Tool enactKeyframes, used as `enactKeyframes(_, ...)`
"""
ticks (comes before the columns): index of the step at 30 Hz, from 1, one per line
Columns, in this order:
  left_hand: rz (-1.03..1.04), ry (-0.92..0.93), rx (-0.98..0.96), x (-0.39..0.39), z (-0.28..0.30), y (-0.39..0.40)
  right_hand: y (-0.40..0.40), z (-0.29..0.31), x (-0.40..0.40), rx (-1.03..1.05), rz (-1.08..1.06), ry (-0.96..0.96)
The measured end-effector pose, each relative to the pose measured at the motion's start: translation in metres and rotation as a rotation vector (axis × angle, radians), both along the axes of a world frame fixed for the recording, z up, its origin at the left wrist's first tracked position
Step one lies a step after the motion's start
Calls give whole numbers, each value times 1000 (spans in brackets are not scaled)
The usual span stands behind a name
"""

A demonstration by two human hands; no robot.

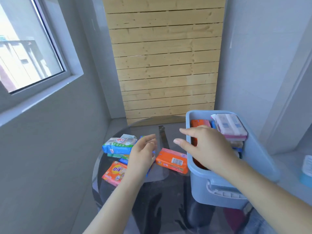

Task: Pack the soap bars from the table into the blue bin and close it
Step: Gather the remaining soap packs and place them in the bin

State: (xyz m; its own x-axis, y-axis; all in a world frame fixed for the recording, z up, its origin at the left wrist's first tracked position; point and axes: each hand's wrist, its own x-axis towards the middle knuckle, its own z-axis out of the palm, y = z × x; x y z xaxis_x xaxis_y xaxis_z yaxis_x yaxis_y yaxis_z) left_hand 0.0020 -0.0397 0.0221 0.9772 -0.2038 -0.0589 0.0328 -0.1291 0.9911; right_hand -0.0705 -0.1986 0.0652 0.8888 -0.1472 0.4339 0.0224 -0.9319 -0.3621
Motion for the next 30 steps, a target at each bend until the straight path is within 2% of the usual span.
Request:
enactKeyframes(5,171,-7,74,1,-18,44,62,-25,6,63,110,-65)
enactKeyframes(10,215,53,348,15,-46,81,101,-67,32,83,191,77)
enactKeyframes(16,243,166,563,32,-68,101,115,-106,58,103,162,330)
enactKeyframes(25,223,297,504,44,-79,112,128,-126,70,279,121,479)
enactKeyframes(30,276,316,213,42,-71,119,126,-129,66,483,112,467)
